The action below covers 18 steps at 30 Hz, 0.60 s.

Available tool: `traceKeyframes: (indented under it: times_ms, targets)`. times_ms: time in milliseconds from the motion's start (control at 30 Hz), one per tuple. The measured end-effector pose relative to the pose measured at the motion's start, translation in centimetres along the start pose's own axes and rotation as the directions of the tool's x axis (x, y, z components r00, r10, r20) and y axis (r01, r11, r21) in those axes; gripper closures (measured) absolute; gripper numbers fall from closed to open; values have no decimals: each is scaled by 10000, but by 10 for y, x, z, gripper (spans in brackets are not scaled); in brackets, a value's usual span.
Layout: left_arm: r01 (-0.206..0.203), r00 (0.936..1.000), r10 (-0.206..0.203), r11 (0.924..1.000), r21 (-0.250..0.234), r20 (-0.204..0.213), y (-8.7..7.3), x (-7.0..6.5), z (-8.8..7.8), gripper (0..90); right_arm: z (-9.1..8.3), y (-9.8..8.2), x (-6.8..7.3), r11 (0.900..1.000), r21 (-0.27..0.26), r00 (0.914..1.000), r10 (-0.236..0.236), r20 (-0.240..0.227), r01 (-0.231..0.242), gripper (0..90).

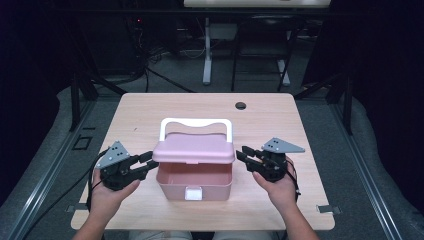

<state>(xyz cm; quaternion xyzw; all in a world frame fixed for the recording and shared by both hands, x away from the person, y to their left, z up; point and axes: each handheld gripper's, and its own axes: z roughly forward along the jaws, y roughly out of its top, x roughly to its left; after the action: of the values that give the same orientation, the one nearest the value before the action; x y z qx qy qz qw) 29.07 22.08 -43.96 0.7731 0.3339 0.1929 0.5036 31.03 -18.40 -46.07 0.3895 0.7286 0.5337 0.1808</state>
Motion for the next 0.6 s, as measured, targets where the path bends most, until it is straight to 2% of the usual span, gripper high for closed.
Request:
traceKeyframes:
  times_ms: [600]
  targets:
    - [-61, 9999, 56, 9994, -346, -126, 24, 3, 0, 649, 15, -21, 10, 9980, 630, 9997, -27, -259, 44, 625]
